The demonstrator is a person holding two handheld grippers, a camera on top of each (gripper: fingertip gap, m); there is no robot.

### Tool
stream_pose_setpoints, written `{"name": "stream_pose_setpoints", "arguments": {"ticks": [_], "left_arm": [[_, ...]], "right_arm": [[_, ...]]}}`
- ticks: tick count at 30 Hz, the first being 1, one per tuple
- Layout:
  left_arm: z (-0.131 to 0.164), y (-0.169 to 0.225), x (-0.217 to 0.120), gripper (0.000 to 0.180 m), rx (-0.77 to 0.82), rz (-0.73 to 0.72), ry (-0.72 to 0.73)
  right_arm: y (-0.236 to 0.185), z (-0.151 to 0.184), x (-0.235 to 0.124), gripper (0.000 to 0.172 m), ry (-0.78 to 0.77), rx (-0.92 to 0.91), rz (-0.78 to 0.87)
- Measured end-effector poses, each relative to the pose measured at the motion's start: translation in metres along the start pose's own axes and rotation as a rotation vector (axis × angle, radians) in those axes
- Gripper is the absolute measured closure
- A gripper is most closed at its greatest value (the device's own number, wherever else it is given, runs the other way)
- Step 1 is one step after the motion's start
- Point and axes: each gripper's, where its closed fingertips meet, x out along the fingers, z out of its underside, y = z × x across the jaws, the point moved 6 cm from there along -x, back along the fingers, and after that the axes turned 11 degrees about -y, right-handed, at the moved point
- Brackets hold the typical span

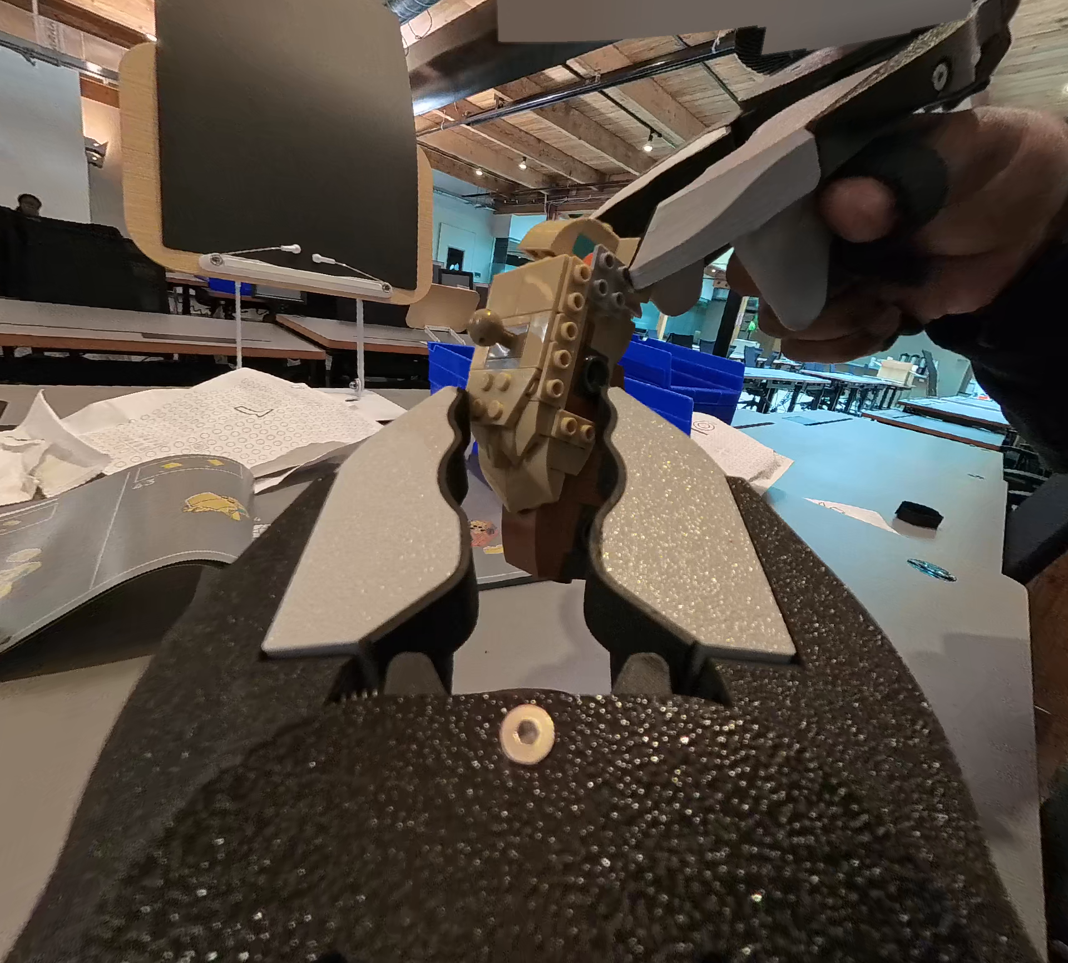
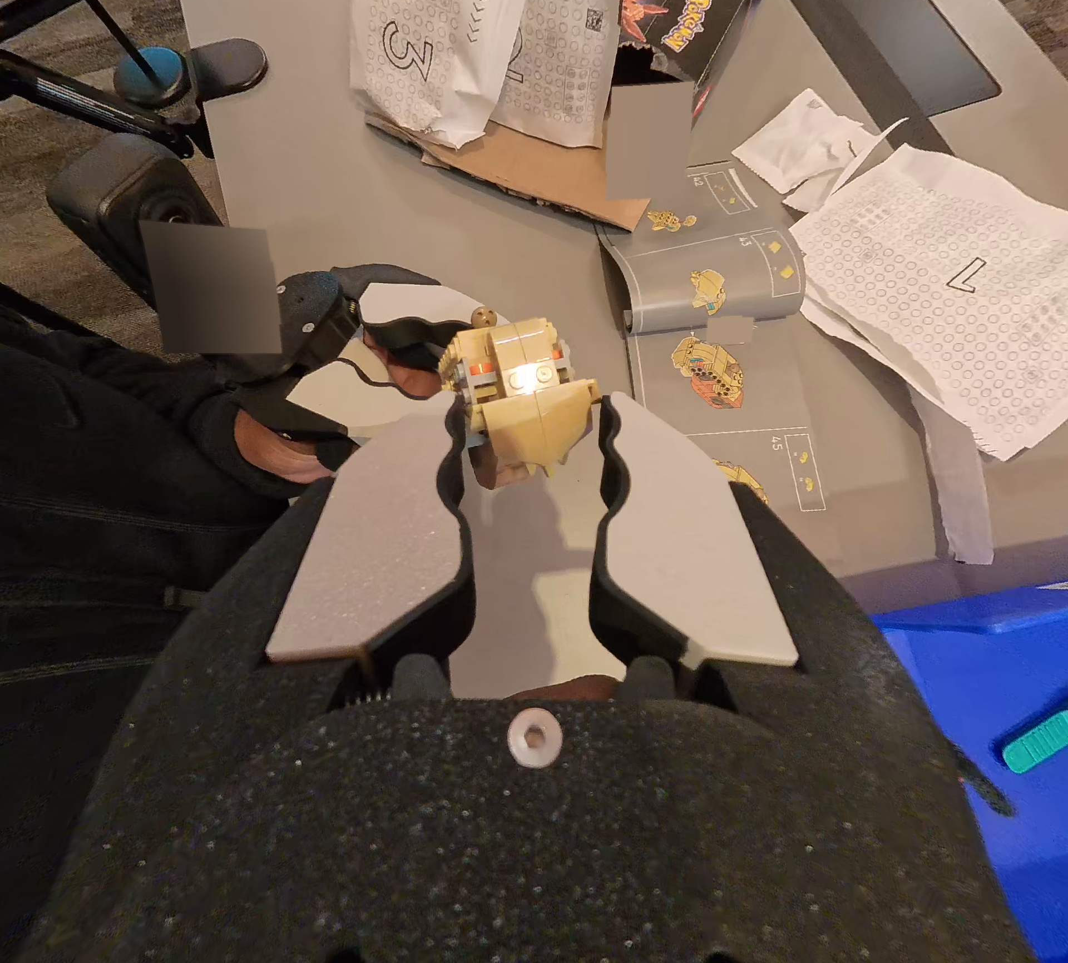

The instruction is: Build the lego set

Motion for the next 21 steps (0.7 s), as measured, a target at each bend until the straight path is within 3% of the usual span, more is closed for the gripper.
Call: {"name": "stream_pose_setpoints", "arguments": {"ticks": [21], "left_arm": [[-0.0019,-0.0035,-0.0025,0.139,-0.119,0.072,0.055]], "right_arm": [[-0.0076,-0.0088,0.0009,0.127,0.017,0.01,0.041]]}}
